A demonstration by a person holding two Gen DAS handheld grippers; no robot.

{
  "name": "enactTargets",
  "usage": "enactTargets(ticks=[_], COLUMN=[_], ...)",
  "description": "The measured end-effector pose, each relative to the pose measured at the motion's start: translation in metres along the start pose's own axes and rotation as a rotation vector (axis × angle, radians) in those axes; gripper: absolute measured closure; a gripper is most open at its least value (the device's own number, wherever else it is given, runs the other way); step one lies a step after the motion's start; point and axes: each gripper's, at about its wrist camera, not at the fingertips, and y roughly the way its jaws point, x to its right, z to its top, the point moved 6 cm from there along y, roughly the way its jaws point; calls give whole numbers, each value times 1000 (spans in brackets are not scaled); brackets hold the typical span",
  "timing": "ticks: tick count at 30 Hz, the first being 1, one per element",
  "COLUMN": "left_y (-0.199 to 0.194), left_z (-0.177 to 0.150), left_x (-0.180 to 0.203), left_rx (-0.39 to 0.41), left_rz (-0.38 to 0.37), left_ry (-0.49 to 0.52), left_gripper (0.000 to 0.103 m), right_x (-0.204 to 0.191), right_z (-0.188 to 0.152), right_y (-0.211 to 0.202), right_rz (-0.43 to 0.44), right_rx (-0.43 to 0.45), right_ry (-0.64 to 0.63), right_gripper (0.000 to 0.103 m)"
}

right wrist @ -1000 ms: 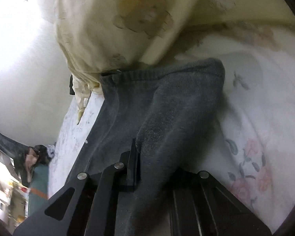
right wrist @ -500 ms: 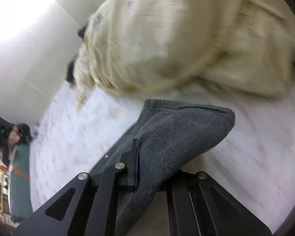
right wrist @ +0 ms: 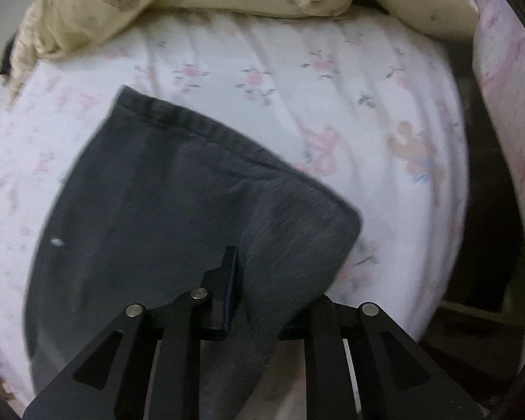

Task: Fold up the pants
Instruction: 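Hold the waistband with the left gripper while the right gripper grasps the leg hem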

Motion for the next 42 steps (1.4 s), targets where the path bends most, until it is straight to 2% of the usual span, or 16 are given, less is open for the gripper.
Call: enactTargets(ticks=[6, 9, 11, 13, 14, 15, 19, 21, 24, 30, 31, 32, 33, 34, 36, 42], left_y=[-7, -10, -10, -10, -11, -10, -9, -8, -5, 6, 8, 9, 10, 10, 10, 13], left_z=[4, 5, 5, 5, 5, 4, 2, 1, 1, 0, 0, 0, -1, -1, -2, -5], left_x=[7, 12, 14, 14, 14, 14, 15, 17, 16, 12, 10, 9, 9, 8, 7, 8], left_rx=[40, 56, 56, 55, 53, 50, 45, 49, 44, 18, 13, 9, 7, 4, 1, -17], left_rz=[-8, -10, -7, -15, -19, -22, -8, 15, 47, 91, 92, 93, 93, 95, 93, 118], left_ry=[-4, 0, 2, -9, -18, -31, -37, -14, 7, 27, 19, 15, 13, 15, 17, 81], left_gripper=[90, 90, 90, 90, 90, 90, 90, 90, 90, 90, 90, 90, 90, 90, 90, 90], right_x=[-9, -17, -14, -11, -12, -14, -34, -50, -92, -129, -132, -134, -133, -135, -139, -136], right_z=[18, 17, 17, 22, 24, 29, 54, 60, 73, 107, 111, 111, 111, 108, 104, 131], right_y=[7, 15, 9, -5, -11, -18, -57, -66, -58, 4, 15, 20, 29, 32, 18, -30], right_rz=[-114, -125, -225, -367, -421, -423, -188, -126, -58, -120, -89, -56, -13, 10, 25, 141], right_rx=[-84, -196, -211, -144, -114, -79, 112, 165, 205, 214, 200, 178, 130, 102, 152, 249], right_ry=[-74, -136, -211, -305, -349, -362, -294, -314, -429, -607, -608, -614, -612, -618, -678, -650], right_gripper=[88, 77, 38, 22, 22, 22, 22, 22, 26, 28, 45, 82, 100, 101, 101, 102])
